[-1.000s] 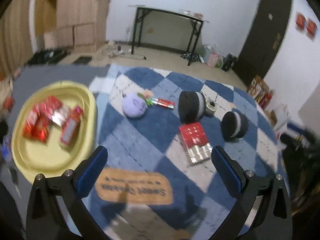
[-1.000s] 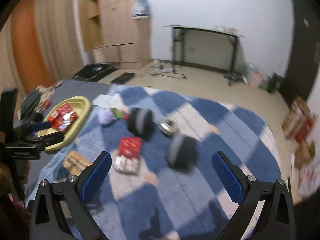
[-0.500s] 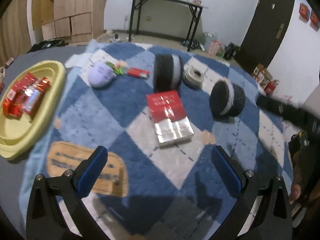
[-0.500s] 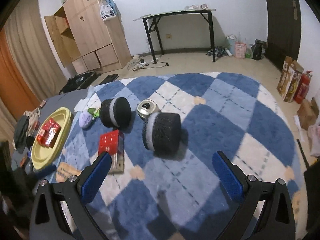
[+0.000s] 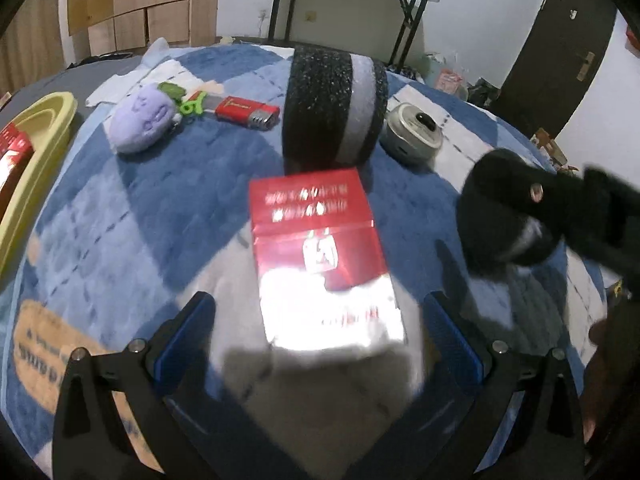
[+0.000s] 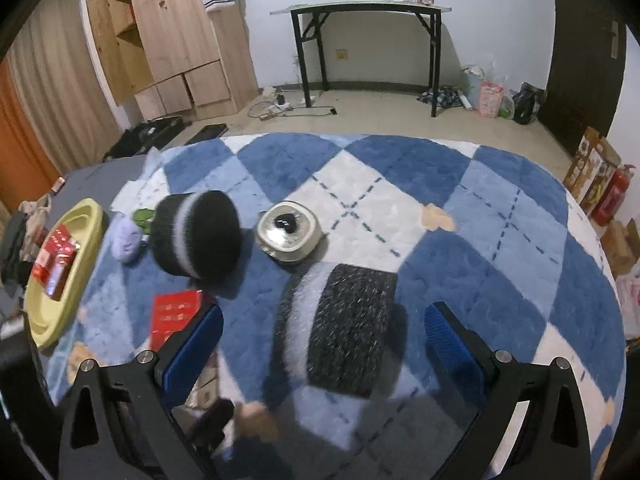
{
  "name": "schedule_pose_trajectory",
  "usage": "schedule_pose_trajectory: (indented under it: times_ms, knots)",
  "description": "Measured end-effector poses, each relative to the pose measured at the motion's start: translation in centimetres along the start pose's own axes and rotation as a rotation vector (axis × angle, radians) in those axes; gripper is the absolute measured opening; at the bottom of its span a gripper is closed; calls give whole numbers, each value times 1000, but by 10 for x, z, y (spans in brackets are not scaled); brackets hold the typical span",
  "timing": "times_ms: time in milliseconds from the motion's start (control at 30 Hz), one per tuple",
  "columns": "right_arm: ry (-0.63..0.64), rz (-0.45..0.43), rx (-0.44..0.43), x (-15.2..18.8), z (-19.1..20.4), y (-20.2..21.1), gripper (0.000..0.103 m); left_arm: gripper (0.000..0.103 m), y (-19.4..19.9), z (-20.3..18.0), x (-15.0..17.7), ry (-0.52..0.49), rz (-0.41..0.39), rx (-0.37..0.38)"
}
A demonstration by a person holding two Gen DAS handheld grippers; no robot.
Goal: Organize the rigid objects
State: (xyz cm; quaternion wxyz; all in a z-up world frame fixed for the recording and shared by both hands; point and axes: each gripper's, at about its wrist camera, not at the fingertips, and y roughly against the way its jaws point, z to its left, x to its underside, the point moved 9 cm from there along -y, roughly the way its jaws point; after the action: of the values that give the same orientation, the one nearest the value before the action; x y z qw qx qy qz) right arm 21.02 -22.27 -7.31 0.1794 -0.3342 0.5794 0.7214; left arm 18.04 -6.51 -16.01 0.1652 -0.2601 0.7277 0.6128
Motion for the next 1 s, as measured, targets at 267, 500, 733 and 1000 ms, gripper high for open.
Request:
schedule_pose_trajectory:
  times_ms: [267,500,733,1000]
  knots:
    - [-30,28,-68,11,-8,-24,60,64,7,7,-14,13,-52,41]
    - [-31,-54,-75,7,-12,14,59,64,68,52,-36,-42,-113,-26]
    - [84,-124,-110,15,28,58,59,63,167,153,-96,-89,-235,-124]
    - [268,-119,-201,12,130,74,59,63,191,270,-97,-17,-204,-110]
